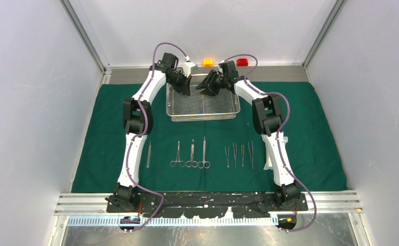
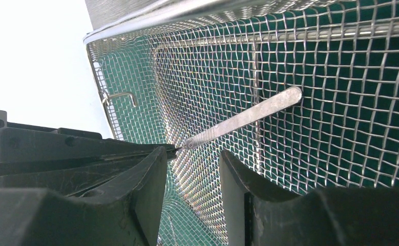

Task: Open and lay out the surgical kit
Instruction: Pick up the medical item from the container.

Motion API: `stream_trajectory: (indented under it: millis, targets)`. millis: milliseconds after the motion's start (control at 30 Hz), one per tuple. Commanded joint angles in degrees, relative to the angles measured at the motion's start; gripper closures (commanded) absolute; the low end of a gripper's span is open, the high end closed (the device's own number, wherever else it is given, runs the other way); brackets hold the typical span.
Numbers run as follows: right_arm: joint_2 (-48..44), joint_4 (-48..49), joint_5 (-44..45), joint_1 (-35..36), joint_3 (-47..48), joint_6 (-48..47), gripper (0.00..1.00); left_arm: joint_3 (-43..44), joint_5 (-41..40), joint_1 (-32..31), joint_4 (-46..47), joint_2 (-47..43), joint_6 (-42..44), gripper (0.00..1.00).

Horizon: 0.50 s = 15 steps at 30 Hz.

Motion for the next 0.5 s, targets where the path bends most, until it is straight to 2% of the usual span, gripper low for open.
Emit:
stream_trajectory:
  millis: [0,467]
  targets:
    - [-1.41,-3.36,0.14,1.09,-1.35,2.75,0.53,-0.43,0.15,-0.47,1.06,-3.98,-0.08,1.0]
    - [-2.77,-7.77,2.56,1.47,-1.46,-0.03,0.54,-0.53,0.04,-0.68,1.05,-4.28,-0.28,1.0]
